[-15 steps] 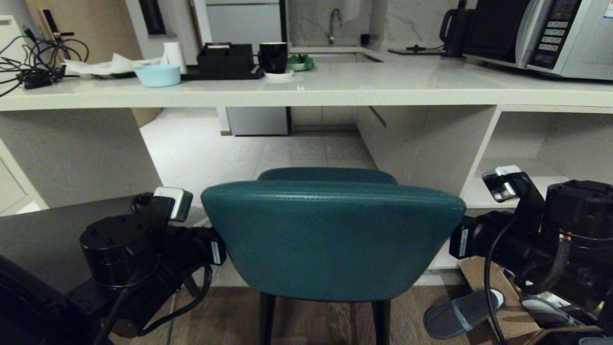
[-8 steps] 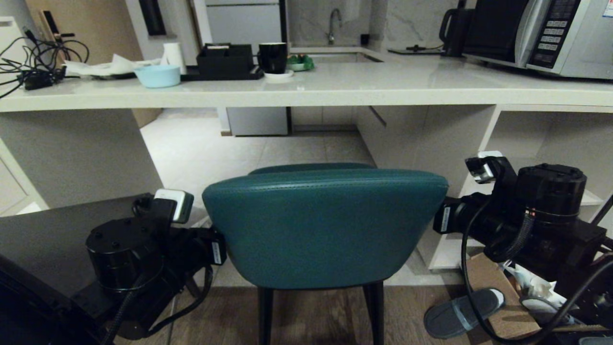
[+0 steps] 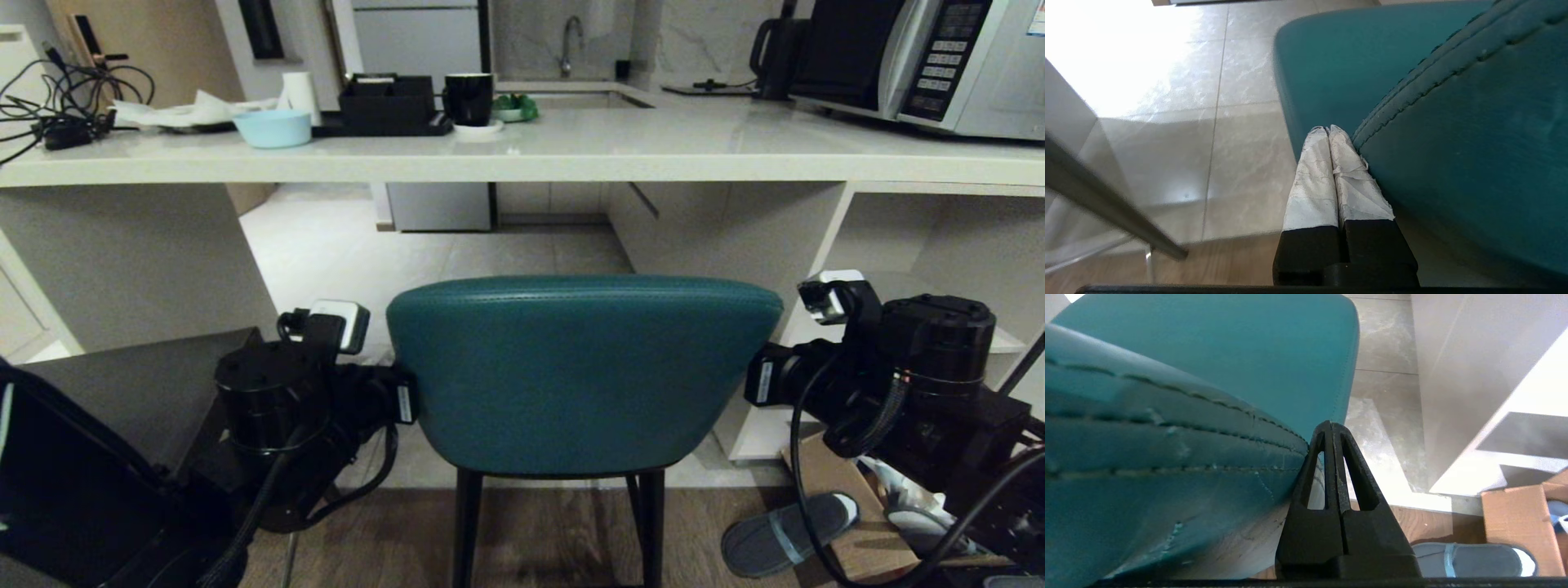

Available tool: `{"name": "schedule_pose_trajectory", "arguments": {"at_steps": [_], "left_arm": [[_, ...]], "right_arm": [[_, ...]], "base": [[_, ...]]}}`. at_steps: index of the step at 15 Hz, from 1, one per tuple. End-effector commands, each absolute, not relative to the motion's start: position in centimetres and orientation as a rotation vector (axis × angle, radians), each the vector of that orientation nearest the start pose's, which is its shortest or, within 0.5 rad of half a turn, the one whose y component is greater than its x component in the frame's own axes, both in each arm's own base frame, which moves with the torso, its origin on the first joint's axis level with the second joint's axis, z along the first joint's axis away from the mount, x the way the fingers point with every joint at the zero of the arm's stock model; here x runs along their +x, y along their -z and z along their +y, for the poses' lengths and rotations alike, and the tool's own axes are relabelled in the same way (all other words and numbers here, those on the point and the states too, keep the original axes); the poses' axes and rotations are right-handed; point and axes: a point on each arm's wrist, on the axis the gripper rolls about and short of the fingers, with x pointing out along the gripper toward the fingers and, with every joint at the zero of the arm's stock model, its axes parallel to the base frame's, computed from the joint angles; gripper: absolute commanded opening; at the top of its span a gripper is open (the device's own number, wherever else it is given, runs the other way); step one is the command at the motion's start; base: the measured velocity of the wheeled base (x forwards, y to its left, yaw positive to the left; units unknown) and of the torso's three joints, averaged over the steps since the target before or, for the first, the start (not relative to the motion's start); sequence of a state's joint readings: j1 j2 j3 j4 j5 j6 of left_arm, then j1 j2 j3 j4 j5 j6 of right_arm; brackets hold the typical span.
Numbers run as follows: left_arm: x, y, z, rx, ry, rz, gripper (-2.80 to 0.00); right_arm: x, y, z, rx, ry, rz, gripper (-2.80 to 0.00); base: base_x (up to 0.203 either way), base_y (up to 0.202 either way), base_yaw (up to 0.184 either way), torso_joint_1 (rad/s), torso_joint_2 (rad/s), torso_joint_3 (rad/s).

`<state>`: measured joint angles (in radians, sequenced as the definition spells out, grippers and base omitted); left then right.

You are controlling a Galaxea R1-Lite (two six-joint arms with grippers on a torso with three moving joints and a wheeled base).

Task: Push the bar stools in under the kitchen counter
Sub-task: Push the blue chair back under the dining table

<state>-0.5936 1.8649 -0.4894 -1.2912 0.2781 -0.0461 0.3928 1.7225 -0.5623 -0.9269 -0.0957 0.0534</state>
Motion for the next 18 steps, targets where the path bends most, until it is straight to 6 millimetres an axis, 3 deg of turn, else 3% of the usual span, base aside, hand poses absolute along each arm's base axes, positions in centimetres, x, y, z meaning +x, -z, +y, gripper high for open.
{"name": "schedule_pose_trajectory", "arguments": {"at_steps": [1, 10, 18], "left_arm": [[26.4, -11.6, -16.1, -0.009, 0.270, 0.075, -2.80], [29.9, -10.4, -14.9, 0.012, 0.191, 0.080, -2.80], [28.2, -10.5, -14.7, 0.030, 0.205, 0.094, -2.80]], "right_arm": [[26.4, -14.2, 10.4, -0.005, -0.282, 0.242, -2.80], [25.8, -14.8, 10.3, 0.000, -0.286, 0.218, -2.80], [25.4, -15.1, 10.6, -0.003, -0.299, 0.209, -2.80]], "base": [[0.000, 0.000, 0.000, 0.000, 0.00, 0.000], [0.000, 0.000, 0.000, 0.000, 0.00, 0.000], [0.000, 0.000, 0.000, 0.000, 0.00, 0.000]]}}
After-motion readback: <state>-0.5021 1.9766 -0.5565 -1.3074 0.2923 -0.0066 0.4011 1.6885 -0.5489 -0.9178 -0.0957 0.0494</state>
